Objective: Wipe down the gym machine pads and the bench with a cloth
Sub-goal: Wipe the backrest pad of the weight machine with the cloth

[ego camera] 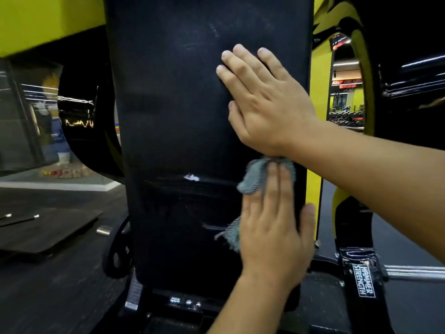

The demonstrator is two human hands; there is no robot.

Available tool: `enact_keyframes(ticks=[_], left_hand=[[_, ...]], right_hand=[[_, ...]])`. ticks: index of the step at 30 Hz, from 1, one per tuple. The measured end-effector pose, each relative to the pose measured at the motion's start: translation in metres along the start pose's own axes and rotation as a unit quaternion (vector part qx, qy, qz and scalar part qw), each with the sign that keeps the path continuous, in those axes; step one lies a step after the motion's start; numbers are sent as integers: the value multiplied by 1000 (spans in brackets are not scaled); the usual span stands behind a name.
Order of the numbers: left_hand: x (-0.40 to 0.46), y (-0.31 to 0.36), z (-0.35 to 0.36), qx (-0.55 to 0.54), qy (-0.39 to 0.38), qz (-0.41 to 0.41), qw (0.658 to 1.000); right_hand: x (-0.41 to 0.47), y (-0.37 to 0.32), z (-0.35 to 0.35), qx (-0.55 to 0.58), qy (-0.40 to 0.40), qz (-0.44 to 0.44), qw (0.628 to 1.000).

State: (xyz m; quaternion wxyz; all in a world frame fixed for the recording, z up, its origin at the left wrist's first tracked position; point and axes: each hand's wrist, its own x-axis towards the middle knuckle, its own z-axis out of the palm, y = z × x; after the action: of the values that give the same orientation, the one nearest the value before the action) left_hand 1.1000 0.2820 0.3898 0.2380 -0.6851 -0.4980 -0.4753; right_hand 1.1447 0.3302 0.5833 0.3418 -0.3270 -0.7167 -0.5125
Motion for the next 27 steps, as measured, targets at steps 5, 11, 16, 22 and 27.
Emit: enact_keyframes(ticks=[5,11,16,22,27], left_hand=[[3,-28,-15,16,-23,143,989],[9,-156,-60,36,42,-53,997],[11,-157,-69,-56,53,-220,973],[-2,-36,-10,-19,34,-63,997],[-8,-7,-4,-7,-25,46,999]], right_hand=[[-1,-2,3,-7,6,-1,1000],[-1,-4,3,-6,3,-3,1000],[-1,-5,5,0,6,-1,1000],[-1,-6,8,-2,23,-2,1000],[-3,-4,8,-6,27,-4,1000]])
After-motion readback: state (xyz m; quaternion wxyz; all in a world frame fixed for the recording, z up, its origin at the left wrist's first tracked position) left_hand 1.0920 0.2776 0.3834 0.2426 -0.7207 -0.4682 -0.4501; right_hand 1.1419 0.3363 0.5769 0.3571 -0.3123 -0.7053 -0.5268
